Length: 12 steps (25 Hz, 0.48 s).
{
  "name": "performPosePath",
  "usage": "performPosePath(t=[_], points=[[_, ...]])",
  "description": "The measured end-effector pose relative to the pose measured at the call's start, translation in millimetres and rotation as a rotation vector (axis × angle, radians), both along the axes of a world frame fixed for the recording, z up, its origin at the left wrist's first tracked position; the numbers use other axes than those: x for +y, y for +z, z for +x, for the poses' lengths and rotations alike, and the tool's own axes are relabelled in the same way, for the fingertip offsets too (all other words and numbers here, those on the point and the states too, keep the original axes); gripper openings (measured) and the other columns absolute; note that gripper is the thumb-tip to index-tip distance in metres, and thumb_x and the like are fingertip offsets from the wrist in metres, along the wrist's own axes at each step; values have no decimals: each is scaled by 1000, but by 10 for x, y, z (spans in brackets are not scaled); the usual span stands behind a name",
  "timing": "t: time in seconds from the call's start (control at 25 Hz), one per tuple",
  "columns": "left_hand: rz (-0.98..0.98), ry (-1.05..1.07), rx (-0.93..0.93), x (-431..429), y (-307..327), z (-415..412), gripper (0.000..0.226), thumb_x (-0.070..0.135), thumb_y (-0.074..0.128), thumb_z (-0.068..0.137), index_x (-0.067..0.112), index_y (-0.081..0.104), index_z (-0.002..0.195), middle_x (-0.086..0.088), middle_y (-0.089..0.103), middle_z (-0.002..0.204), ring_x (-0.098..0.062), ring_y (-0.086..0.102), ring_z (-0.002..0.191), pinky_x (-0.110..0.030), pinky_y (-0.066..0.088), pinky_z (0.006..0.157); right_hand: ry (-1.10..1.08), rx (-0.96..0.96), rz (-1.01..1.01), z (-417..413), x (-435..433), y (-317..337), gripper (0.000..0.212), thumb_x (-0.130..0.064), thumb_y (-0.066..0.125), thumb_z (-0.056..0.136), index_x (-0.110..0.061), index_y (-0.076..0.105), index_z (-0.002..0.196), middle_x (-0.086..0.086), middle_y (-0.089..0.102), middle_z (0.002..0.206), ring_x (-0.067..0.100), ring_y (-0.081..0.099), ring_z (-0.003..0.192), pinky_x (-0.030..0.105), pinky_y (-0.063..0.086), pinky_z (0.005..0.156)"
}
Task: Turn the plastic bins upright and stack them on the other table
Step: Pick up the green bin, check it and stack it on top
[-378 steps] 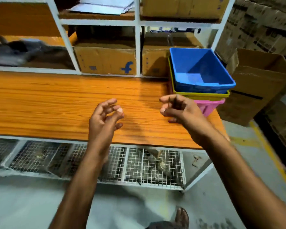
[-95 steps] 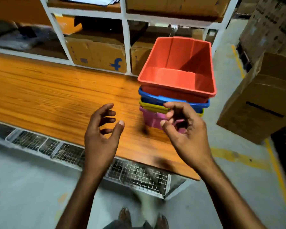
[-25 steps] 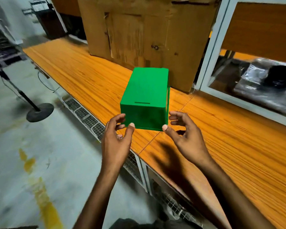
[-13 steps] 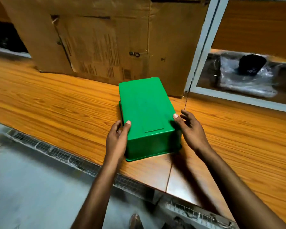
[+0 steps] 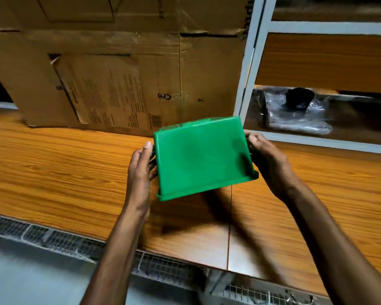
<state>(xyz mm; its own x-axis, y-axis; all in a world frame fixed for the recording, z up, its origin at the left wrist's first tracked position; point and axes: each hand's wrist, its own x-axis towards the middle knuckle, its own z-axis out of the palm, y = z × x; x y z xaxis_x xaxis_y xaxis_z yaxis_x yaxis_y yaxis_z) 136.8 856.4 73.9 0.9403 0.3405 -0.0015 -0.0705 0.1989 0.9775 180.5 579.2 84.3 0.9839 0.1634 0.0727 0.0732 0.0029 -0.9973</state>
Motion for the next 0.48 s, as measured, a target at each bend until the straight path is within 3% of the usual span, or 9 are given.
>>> performPosePath(t=[0.08,0.16,0.32,0.48], points=[[5,-23,-73,-10,220,5,33,53,55,97,25,65,110,1,74,114,-12,68,104,-28,49,81,21,-69,46,-22,-92,256,58,-27,50,88,-14,55,145,12,61,145,27,56,133,41,39,104],[-4,-57,-129,-32,360,1,46,61,55,90,26,68,117,-2,73,123,-14,66,112,-30,48,89,55,-129,56,-42,-158,426,60,-24,44,90,-15,51,149,6,59,149,27,52,140,43,37,107],[121,-156,-206,-98,469,-22,67,77,54,84,32,61,132,2,67,138,-12,62,129,-34,48,107,-13,-140,100,-79,-254,524,61,-41,35,101,-11,49,151,2,61,146,21,49,141,50,36,114],[153,-150,-271,-194,336,-4,55,63,49,87,35,60,133,7,66,139,-11,59,133,-28,51,104,-15,-134,71,-75,-295,423,62,-51,28,105,-19,47,154,2,56,153,20,45,146,49,31,121]])
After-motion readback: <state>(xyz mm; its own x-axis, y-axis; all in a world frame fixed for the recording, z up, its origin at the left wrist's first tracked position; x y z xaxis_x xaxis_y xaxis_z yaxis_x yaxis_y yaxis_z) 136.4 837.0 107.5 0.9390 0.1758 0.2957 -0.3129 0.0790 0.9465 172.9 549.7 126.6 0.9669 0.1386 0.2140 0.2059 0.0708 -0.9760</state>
